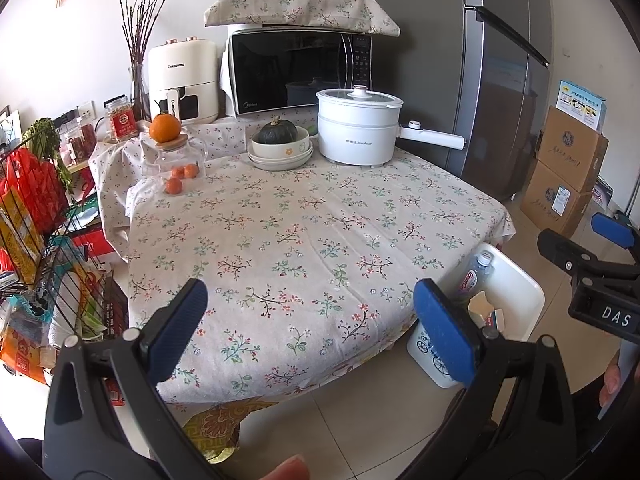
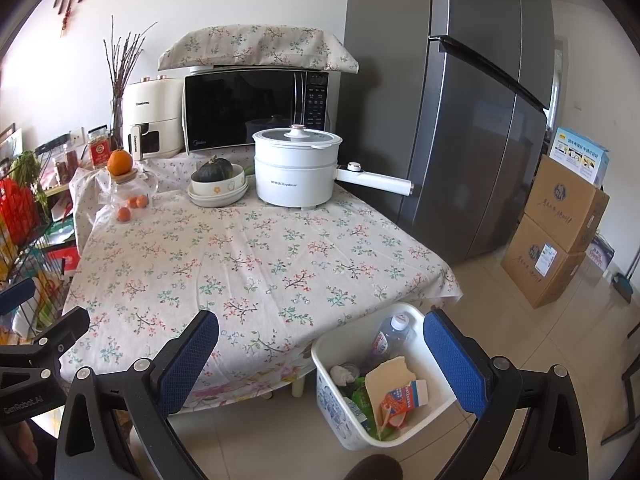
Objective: Collect trash
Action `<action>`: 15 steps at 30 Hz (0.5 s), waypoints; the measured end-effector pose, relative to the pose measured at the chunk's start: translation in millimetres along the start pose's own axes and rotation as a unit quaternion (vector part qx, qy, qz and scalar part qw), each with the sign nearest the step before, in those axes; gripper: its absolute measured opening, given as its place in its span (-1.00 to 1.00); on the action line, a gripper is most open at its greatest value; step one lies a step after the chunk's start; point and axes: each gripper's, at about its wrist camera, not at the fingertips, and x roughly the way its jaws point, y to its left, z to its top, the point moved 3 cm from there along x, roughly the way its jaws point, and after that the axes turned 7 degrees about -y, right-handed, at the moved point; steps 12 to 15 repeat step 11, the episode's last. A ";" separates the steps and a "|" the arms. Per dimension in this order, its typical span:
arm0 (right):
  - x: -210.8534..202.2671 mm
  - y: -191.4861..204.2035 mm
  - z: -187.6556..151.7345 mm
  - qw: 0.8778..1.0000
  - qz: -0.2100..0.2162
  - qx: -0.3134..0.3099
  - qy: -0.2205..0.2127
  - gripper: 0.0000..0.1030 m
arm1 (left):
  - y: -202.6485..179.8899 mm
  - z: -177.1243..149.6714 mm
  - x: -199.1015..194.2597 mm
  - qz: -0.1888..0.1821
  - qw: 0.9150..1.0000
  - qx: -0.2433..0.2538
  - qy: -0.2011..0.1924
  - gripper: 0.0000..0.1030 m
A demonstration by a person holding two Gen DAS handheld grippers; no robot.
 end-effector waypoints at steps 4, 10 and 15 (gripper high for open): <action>0.1 0.0 0.0 1.000 0.000 0.000 -0.001 1.00 | -1.0 -0.7 0.2 0.000 1.000 0.001 0.001 0.99; 1.7 1.0 -0.9 1.000 0.002 0.000 0.002 1.00 | -2.1 -5.1 6.5 -0.011 1.000 0.007 0.017 0.99; 3.2 1.5 -1.8 1.000 0.003 0.000 0.004 1.00 | -0.2 -6.3 9.3 -0.013 1.000 0.002 0.026 0.98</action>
